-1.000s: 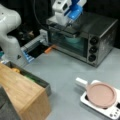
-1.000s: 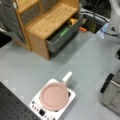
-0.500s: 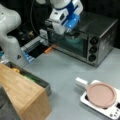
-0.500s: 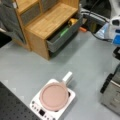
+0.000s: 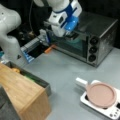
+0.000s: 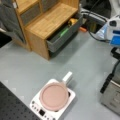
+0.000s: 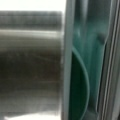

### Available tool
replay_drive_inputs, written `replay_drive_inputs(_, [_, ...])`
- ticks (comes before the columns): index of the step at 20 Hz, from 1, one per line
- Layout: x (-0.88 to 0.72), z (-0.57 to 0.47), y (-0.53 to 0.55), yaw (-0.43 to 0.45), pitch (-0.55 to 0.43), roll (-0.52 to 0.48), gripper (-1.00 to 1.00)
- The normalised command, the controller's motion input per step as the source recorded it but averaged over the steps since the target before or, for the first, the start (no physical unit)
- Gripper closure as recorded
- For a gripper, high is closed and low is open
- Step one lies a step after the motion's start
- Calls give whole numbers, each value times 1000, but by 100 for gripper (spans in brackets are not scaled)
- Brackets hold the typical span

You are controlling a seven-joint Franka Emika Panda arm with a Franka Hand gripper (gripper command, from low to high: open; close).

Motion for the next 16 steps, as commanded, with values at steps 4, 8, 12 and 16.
replay_drive_inputs(4, [-225,-360,-599,107,-131,234,-100])
replay_drive_inputs(8, [-246,-347,-513,98,-103,242,-100])
replay_drive_inputs(12, [-210,-287,-273,60,-101,209,-100])
replay_drive_inputs(16, [-118,-205,-39,31,-110,178,-100])
